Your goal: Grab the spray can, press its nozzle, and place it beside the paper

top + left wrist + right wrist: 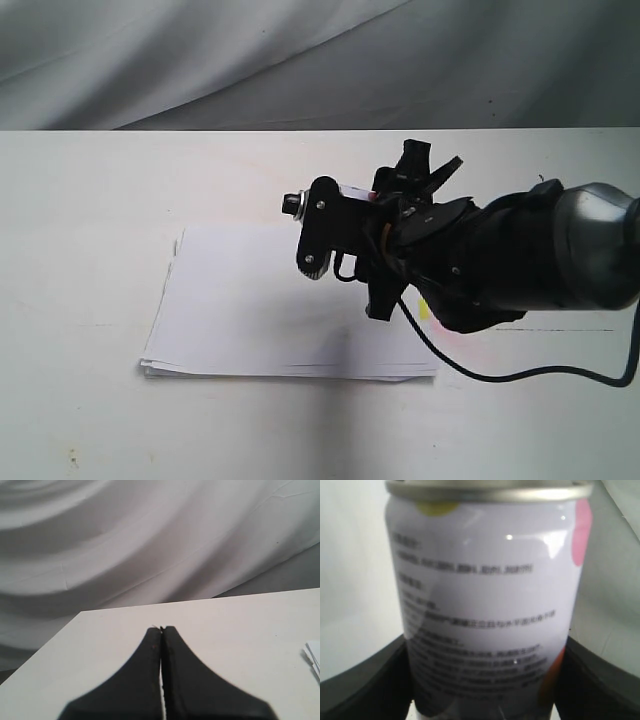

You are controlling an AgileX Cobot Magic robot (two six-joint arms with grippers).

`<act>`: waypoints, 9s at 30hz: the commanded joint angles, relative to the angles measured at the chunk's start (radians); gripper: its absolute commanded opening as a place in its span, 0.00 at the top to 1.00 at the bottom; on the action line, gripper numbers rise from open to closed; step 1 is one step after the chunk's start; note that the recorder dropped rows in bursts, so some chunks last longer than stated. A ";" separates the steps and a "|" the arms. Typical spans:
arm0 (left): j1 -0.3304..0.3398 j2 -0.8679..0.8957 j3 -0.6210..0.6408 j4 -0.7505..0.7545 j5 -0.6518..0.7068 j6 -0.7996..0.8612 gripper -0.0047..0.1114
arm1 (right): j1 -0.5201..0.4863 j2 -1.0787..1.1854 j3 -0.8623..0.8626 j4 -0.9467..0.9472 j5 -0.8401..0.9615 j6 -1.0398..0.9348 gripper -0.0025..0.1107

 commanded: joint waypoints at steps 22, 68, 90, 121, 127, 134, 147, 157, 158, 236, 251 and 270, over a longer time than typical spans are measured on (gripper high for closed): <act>0.001 -0.005 0.004 -0.230 -0.310 -0.262 0.96 | 0.001 -0.011 -0.002 -0.025 0.027 0.007 0.98; -0.021 1.768 -1.174 -1.232 1.103 0.950 0.96 | 0.001 -0.011 -0.002 -0.043 0.086 -0.003 0.98; -0.226 1.947 -1.218 -1.341 1.103 1.282 0.96 | 0.001 -0.011 -0.002 -0.074 0.074 -0.003 0.98; -0.318 2.047 -1.341 -1.349 1.103 1.283 0.96 | 0.001 -0.011 -0.002 -0.080 0.074 -0.003 0.98; -0.318 2.047 -1.341 -1.333 1.103 1.283 0.96 | 0.001 -0.011 -0.002 -0.080 0.074 -0.003 0.98; -0.318 2.100 -1.341 -1.325 1.103 1.295 0.96 | 0.001 -0.011 -0.002 -0.082 0.074 -0.003 0.98; -0.300 2.075 -1.339 -1.275 1.103 1.321 0.96 | 0.001 -0.011 -0.002 -0.082 0.074 -0.003 0.98; -0.295 2.046 -1.339 -1.291 1.103 1.328 0.96 | 0.001 -0.011 -0.002 -0.082 0.074 -0.003 0.98; -0.295 2.046 -1.339 -1.295 1.103 1.330 0.96 | 0.001 -0.011 -0.002 -0.082 0.074 -0.003 0.98; -0.353 2.128 -1.445 -1.306 1.103 1.327 0.96 | 0.001 -0.011 -0.002 -0.112 0.064 -0.003 0.98; -0.288 2.105 -1.430 -1.209 1.103 1.294 0.96 | 0.001 -0.011 -0.002 -0.112 0.066 -0.003 0.98; -0.162 1.996 -1.281 -1.254 1.103 1.328 0.96 | 0.001 -0.049 -0.005 -0.002 0.078 0.005 0.98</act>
